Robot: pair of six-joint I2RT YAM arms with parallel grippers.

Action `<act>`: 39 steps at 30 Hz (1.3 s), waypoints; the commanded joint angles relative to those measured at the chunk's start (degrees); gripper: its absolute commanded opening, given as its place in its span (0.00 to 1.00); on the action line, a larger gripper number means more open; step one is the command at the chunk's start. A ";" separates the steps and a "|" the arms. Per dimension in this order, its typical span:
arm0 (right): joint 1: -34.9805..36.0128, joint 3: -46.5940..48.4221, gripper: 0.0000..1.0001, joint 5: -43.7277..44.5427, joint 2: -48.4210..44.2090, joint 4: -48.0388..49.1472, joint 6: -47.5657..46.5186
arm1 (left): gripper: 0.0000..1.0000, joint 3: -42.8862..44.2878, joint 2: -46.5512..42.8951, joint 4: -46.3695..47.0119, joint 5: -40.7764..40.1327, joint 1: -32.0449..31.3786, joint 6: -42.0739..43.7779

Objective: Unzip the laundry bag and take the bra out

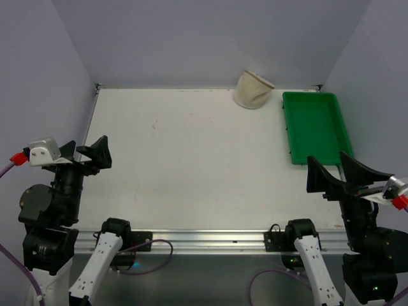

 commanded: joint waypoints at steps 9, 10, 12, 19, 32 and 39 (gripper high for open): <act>0.28 -3.48 0.99 -4.05 6.72 4.48 5.28 | 1.00 -8.70 4.20 6.97 6.64 -0.04 -2.46; 0.28 -3.83 0.99 -5.10 8.13 5.10 7.11 | 1.00 -10.36 5.16 8.11 7.34 -0.04 -2.64; 0.28 -4.01 0.99 -6.51 11.82 5.98 8.79 | 1.00 -11.86 6.13 9.00 7.52 -0.04 -2.82; 0.37 -4.10 0.99 -5.46 33.08 15.29 20.73 | 1.00 -20.11 8.68 14.01 5.15 -0.04 -1.76; -1.04 22.58 0.99 1.56 86.87 25.58 36.22 | 1.00 -31.47 11.58 22.45 4.27 -0.22 -1.85; -3.32 36.41 0.99 3.94 105.16 27.95 45.70 | 1.00 -32.08 13.69 21.84 4.18 -0.22 -1.76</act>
